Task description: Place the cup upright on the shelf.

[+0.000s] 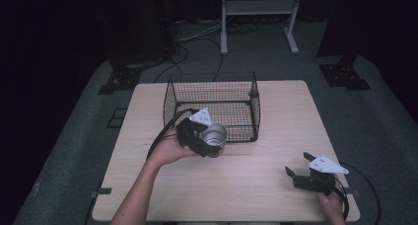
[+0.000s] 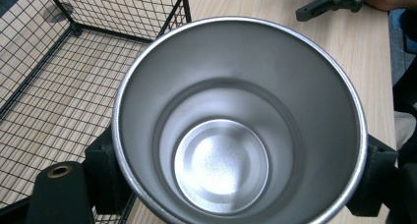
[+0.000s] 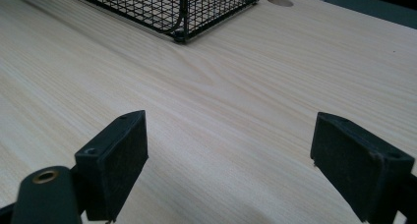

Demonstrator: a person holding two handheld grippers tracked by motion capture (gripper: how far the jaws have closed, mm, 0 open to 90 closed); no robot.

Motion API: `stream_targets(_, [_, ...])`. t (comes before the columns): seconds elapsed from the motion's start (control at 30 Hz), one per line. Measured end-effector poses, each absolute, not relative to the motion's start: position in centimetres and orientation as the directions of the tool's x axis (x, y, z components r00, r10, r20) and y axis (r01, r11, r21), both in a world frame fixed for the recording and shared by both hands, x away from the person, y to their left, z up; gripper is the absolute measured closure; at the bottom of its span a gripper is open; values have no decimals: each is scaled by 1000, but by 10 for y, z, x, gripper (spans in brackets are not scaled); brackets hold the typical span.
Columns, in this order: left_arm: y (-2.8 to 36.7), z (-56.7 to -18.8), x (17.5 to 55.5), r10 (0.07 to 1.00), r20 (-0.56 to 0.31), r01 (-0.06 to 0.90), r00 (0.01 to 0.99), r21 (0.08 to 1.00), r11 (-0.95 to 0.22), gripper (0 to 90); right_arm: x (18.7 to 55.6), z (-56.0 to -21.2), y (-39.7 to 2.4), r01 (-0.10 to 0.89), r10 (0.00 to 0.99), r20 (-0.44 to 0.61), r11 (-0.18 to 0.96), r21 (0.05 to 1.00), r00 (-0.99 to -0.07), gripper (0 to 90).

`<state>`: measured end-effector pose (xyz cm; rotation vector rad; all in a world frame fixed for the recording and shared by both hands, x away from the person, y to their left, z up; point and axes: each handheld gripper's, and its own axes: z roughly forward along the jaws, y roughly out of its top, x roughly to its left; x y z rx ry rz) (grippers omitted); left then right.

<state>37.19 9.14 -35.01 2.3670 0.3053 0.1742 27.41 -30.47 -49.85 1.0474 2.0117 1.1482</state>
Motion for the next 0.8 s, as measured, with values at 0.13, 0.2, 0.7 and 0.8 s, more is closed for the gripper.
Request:
stream_targets(0.13, [90, -343, 376, 261, 40, 163, 965, 687, -708, 179, 274, -498, -305, 342, 851, -105, 315, 885, -514, 135])
stream_targets(0.2, [88, -340, 378, 262, 43, 162, 964, 686, -709, 179, 274, -498, -305, 343, 852, -103, 314, 886, -513, 136])
stream_targets(0.7, [78, -320, 404, 268, 34, 175, 963, 674, -717, 179, 274, -498, -305, 341, 853, -103, 312, 887, -512, 135])
stream_targets(0.8, [75, -317, 410, 272, 30, 183, 962, 670, -720, 179, 274, -498, -305, 340, 852, -104, 314, 886, -513, 136])
